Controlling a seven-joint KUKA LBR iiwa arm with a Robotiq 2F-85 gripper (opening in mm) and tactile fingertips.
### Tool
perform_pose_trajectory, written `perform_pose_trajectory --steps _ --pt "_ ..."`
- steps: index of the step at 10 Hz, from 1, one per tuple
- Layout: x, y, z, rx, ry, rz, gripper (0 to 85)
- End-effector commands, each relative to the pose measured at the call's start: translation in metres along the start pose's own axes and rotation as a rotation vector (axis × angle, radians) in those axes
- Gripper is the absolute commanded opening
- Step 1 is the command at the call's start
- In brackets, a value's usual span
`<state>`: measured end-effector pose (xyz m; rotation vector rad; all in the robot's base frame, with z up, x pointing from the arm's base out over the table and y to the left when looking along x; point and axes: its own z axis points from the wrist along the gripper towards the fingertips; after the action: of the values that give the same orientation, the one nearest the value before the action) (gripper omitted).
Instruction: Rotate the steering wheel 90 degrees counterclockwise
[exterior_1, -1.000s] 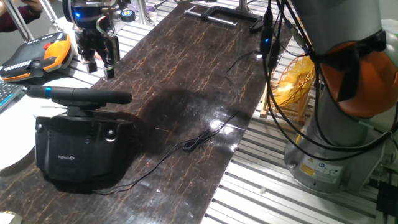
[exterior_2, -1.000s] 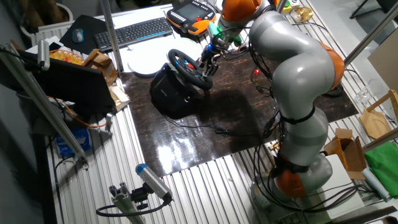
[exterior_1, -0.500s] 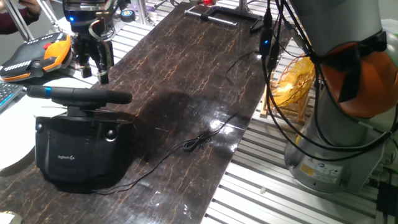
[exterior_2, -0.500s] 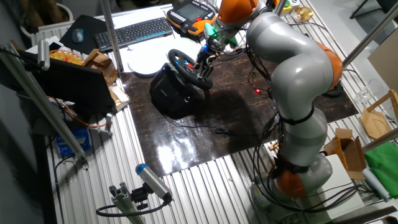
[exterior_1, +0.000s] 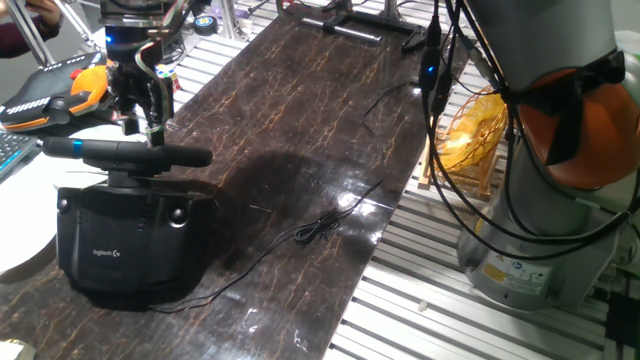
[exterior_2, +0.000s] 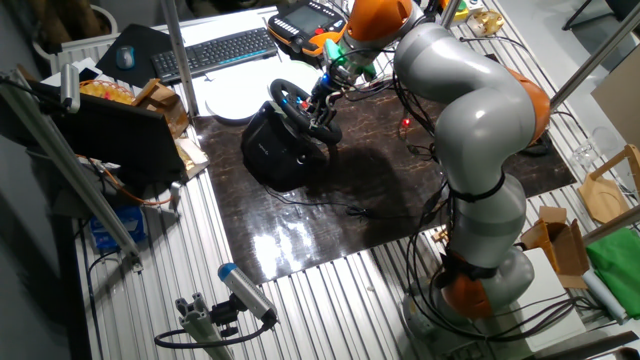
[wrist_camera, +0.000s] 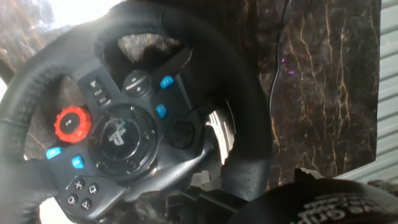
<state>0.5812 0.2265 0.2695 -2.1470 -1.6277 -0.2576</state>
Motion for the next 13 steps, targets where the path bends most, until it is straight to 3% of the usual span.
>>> perform_pose_trajectory --steps 1,6,11,13 --pt "0.001 0.001 0.001 0.0 0.0 0.0 67.3" --pt "0.009 0.006 0.014 -0.004 0.011 0.004 63.3" --pt "0.01 0.008 0.015 -0.012 0.018 -0.01 40.7" --pt "0.01 0.008 0.015 -0.016 0.02 -0.021 20.0"
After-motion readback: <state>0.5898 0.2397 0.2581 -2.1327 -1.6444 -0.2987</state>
